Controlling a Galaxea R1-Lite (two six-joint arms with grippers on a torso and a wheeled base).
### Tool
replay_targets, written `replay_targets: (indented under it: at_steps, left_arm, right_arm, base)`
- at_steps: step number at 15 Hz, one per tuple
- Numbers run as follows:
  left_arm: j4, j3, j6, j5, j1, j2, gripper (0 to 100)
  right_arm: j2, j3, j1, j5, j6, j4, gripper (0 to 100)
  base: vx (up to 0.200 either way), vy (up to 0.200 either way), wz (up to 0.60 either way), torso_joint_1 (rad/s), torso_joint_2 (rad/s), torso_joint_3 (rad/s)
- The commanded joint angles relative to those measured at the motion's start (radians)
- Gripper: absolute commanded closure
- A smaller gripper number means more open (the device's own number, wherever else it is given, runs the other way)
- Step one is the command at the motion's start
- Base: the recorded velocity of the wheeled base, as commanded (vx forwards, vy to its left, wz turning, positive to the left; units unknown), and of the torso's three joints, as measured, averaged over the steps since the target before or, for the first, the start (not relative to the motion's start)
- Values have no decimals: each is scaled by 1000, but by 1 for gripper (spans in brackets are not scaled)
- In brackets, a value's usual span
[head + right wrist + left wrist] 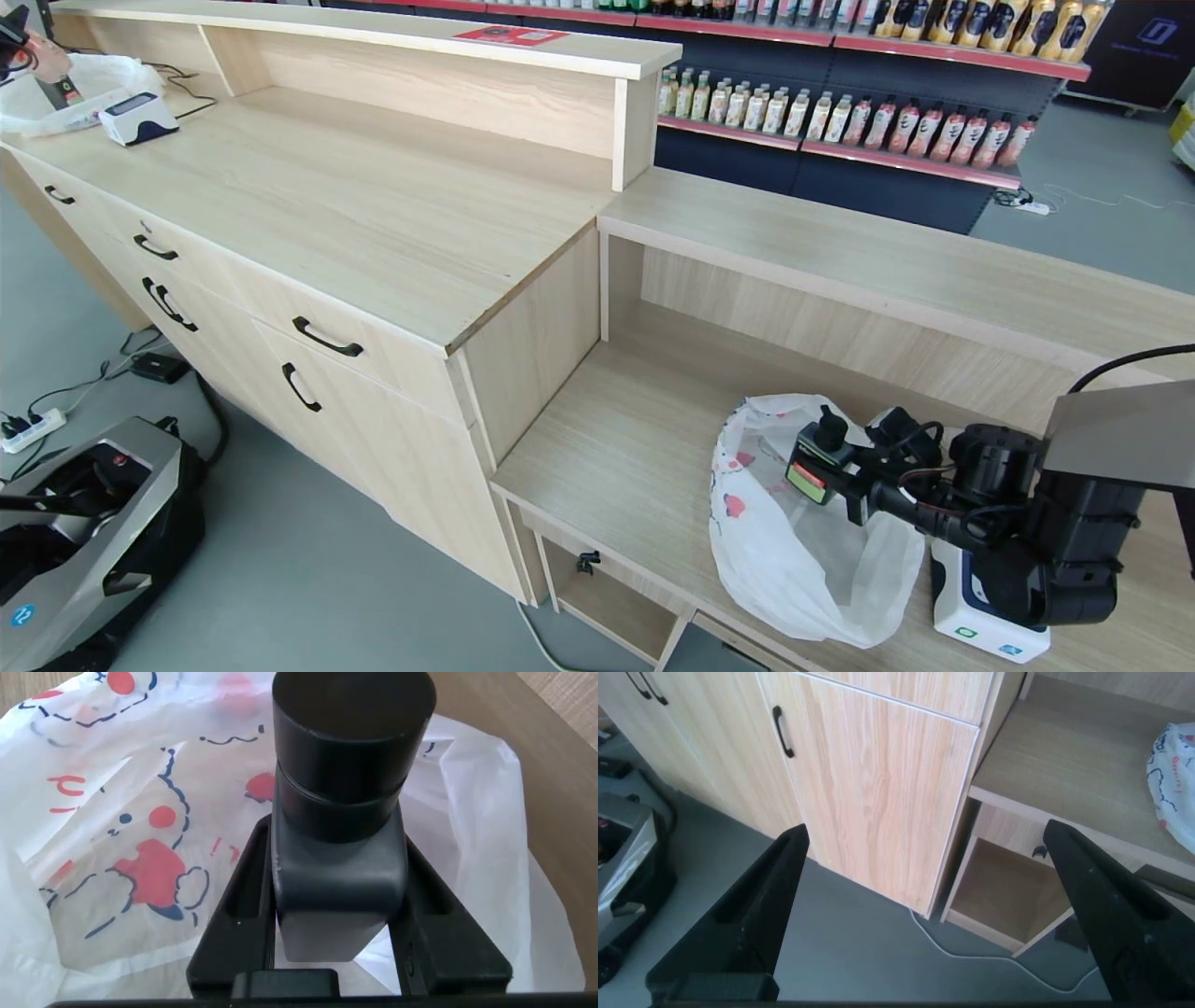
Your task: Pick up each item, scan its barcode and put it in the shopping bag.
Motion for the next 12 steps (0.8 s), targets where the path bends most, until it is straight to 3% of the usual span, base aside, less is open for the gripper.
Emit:
replay_targets:
  at_steps: [1,12]
  left_arm:
    - [0,-2,0,-1,1,0,0]
    - [0,0,0,-1,-1,0,0]
  right_arm:
    - [26,-29,12,0,2,-1,100]
    - [59,-64,29,0,-5,-1,100]
  base:
    - [0,0,0,0,0,0]
    - [0,0,0,0,0,0]
